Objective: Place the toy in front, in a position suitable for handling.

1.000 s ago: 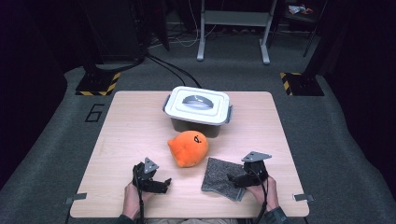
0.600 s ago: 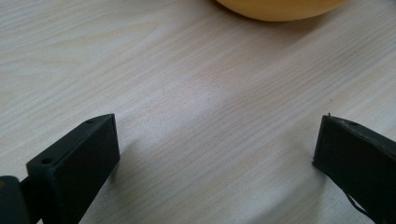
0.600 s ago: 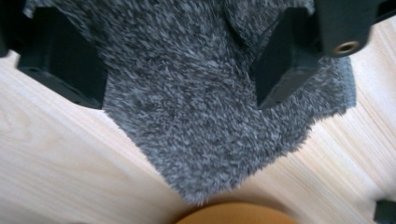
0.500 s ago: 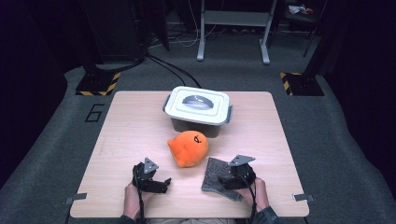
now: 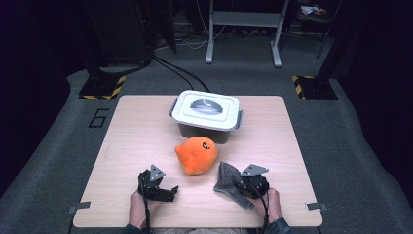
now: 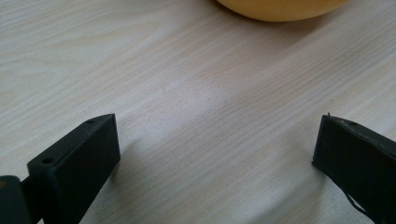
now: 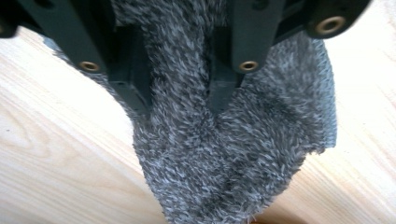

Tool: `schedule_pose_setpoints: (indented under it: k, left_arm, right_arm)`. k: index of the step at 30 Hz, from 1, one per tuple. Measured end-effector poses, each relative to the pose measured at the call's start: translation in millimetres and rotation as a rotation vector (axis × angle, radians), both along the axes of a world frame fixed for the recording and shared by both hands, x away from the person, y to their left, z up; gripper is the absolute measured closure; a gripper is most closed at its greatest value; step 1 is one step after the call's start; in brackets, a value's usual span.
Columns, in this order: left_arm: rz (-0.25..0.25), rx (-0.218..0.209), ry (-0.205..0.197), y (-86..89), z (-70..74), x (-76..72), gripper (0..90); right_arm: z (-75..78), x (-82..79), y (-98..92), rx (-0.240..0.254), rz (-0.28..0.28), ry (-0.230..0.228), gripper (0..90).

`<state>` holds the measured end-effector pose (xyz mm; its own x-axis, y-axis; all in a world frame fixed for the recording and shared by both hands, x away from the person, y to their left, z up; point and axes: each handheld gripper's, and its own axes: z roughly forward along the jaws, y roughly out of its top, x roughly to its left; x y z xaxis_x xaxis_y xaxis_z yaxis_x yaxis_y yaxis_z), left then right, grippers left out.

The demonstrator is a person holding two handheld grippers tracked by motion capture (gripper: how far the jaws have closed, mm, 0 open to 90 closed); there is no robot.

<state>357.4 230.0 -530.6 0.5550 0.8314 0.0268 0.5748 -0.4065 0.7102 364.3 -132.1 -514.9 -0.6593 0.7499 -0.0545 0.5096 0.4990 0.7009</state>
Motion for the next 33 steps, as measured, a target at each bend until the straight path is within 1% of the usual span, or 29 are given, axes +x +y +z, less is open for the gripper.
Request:
schedule_pose_setpoints:
  k: [1,2,6,8,9,10,11,12,13,14,15,17,18,19,20,22,24,25,26,28,29,30,31,32,33]
  left_arm:
    - [0.000,0.000,0.000,0.0,0.0,0.0,0.2]
    - [0.000,0.000,0.000,0.0,0.0,0.0,0.2]
    - [0.000,0.000,0.000,0.0,0.0,0.0,0.1]
    - [-0.001,-0.002,-0.001,0.0,-0.1,0.1,0.2]
    - [-0.001,-0.002,-0.001,0.0,-0.1,0.1,0.2]
    - [0.000,0.000,0.000,0.0,0.0,0.0,0.2]
    - [0.000,0.000,0.000,0.0,0.0,0.0,0.2]
    - [0.000,0.000,0.000,0.0,0.0,0.0,0.2]
    - [0.000,0.000,0.000,0.0,0.0,0.0,0.2]
    - [-0.001,-0.001,0.000,0.1,0.0,0.1,0.2]
    - [-0.001,-0.001,0.000,0.1,0.0,0.1,0.2]
    - [0.000,0.000,0.000,0.0,0.0,0.0,0.1]
    - [0.000,0.000,0.000,0.0,0.0,0.0,0.2]
    - [0.000,0.000,0.000,0.0,0.0,0.0,0.2]
    - [0.000,0.000,0.000,0.0,0.0,0.0,0.2]
    - [0.000,-0.003,0.002,-0.1,0.0,-0.1,0.2]
    - [0.000,-0.002,0.000,-0.1,0.0,-0.1,0.2]
    - [0.000,-0.002,0.000,-0.1,0.0,-0.1,0.2]
    - [-0.002,0.000,0.000,0.1,0.1,0.0,0.2]
    - [-0.003,-0.003,0.006,0.1,0.3,-0.1,0.2]
    - [-0.003,-0.004,0.005,0.1,0.2,0.0,0.2]
    - [0.000,-0.002,-0.002,-0.1,-0.1,0.0,0.2]
    - [0.000,-0.004,0.000,-0.2,-0.1,-0.1,0.2]
    - [0.000,-0.004,0.000,-0.2,-0.1,-0.1,0.2]
    - [-0.001,-0.002,0.001,0.0,0.0,-0.1,0.2]
  right_arm:
    - [0.0,0.0,0.0,0.000,0.000,0.000,65.0]
    - [0.1,-0.5,0.0,0.018,-0.024,0.001,68.3]
    - [3.5,0.0,-2.8,0.018,-0.017,-0.001,70.8]
    - [9.9,0.7,-11.8,0.040,-0.021,-0.020,71.1]
    - [9.9,0.7,-11.8,0.040,-0.021,-0.020,71.1]
    - [17.0,1.5,-19.4,0.056,-0.037,-0.037,71.1]
    - [17.0,1.5,-19.4,0.056,-0.037,-0.037,71.1]
    - [24.2,2.4,-27.5,0.069,-0.056,-0.055,71.0]
    - [24.2,2.4,-27.5,0.069,-0.056,-0.055,71.0]
    - [31.0,4.0,-35.3,0.065,-0.076,-0.068,70.9]
    - [31.0,4.0,-35.3,0.065,-0.076,-0.068,70.9]
    - [37.0,6.3,-43.4,0.061,-0.098,-0.081,70.9]
    - [42.3,8.9,-52.2,0.054,-0.114,-0.095,70.8]
    - [42.3,8.9,-52.2,0.054,-0.114,-0.095,70.8]
    - [44.8,10.2,-56.4,0.048,-0.121,-0.097,70.8]
    - [49.2,14.1,-67.5,0.046,-0.151,-0.103,70.7]
    - [50.0,17.9,-74.4,0.029,-0.166,-0.106,70.5]
    - [50.0,17.9,-74.4,0.029,-0.166,-0.106,70.5]
    - [49.0,22.2,-80.4,0.021,-0.188,-0.098,70.3]
    - [48.3,24.4,-83.8,0.016,-0.194,-0.091,70.2]
    - [46.4,27.4,-87.2,0.006,-0.212,-0.088,70.0]
    - [45.0,29.7,-89.7,0.008,-0.222,-0.081,69.8]
    - [43.4,32.1,-92.4,0.008,-0.232,-0.075,69.7]
    - [42.3,34.2,-94.9,-0.003,-0.242,-0.073,69.6]
    - [41.3,35.7,-95.2,0.002,-0.260,-0.071,69.5]
